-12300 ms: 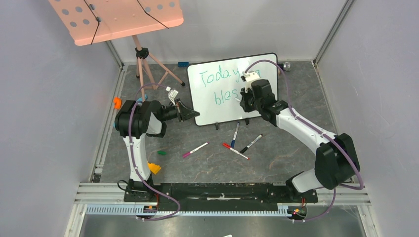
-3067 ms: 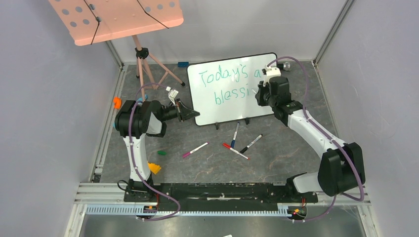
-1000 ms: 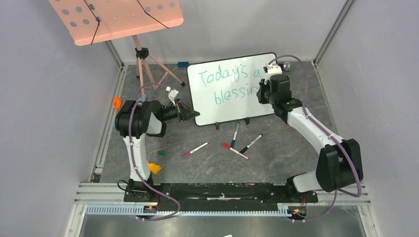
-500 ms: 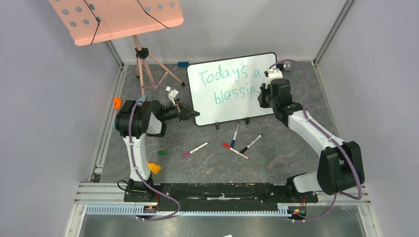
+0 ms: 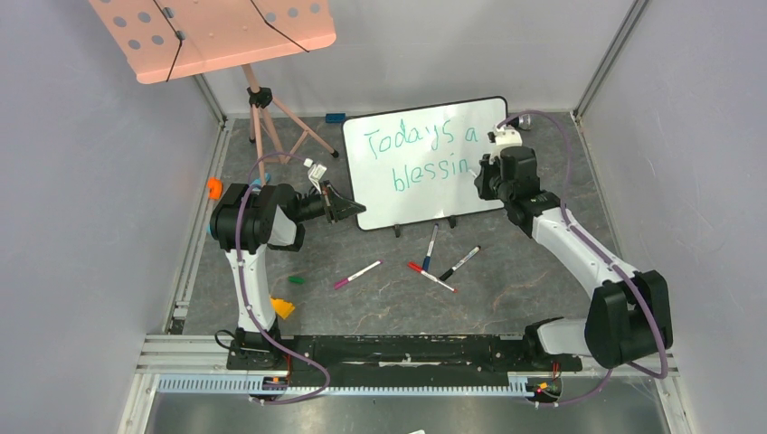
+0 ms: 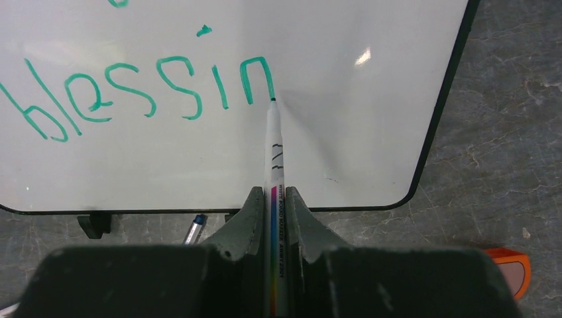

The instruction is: Write a sentence on the whiteboard

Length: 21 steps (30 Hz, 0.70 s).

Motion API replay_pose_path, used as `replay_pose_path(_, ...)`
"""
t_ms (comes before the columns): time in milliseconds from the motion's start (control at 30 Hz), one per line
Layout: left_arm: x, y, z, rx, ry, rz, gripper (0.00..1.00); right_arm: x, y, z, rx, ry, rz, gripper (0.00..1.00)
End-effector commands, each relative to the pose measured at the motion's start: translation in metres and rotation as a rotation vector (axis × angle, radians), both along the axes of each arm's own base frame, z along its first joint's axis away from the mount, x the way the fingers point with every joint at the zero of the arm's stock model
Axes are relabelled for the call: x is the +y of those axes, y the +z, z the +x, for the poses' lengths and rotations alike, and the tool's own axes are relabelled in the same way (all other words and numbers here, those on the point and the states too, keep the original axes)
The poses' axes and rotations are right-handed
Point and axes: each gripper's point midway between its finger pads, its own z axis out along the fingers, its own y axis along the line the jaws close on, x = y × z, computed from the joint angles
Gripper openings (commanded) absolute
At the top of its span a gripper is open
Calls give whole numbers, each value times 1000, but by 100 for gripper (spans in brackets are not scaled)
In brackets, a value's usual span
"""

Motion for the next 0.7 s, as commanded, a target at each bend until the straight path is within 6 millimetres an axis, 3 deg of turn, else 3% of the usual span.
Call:
replay_pose_path(0, -1, 7, 6, -128, -11, 6, 2, -2, 45, 5, -122, -6, 29, 0)
replay_pose_path(667, -1, 7, 6, -128, -11, 6, 2, -14, 40, 27, -98, -61, 8, 0)
